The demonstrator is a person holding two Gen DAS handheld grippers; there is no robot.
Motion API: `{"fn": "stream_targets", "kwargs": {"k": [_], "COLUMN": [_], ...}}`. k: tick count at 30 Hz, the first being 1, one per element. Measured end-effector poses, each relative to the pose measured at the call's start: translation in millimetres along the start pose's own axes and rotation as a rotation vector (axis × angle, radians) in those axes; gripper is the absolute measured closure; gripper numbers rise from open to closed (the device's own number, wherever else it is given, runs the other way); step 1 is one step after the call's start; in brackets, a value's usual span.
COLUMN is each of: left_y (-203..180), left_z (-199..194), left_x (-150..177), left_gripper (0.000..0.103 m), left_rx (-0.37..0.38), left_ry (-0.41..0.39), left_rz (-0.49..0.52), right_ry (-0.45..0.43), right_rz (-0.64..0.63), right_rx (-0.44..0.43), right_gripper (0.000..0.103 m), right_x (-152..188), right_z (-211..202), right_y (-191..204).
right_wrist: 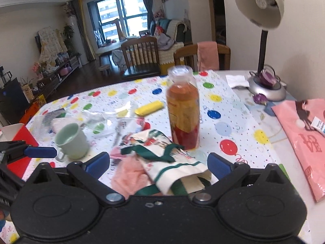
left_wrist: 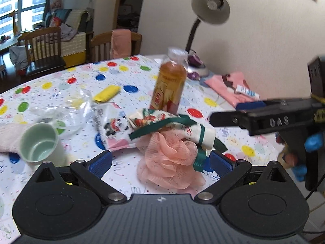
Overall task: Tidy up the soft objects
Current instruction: 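Withdraw both tools from the box and move toward the pink bath puff, then grasp the pink bath puff with the left tool while the right tool grasps the printed bag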
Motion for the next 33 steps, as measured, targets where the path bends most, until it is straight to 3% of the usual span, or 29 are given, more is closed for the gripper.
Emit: {"fn": "stream_targets", "kwargs": {"k": [9, 21, 33], "left_y": [-21, 3, 0], "left_z": [60, 86, 133], "left_x": [18, 15, 30], "left_gripper": [0.001, 0.001, 0.001], "left_rx": [0.042, 0.056, 0.127], "left_ry": [0.086, 0.126, 0.234], "left_rz": [0.043, -0.071, -0.124], "right_ry": [0.088, 0.173, 0.224], "right_rz": [0.017, 0.072, 0.170], "right_rx": [-0.047, -0.092, -0.142], "right_gripper": [0.003, 0.007, 0.010], "right_x": [10, 18, 32], "right_z": [45, 87, 103], "right_y": [-6, -18, -25]}}
Point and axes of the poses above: each gripper's, at about its wrist camera, not at the fingertips, and z roughly the way its jaws point, y to its left, x to its underside, the point moved 8 cm from there along z, roughly the way its jaws point, and after that the axes turned 5 degrees about -y, right-handed, at the moved point
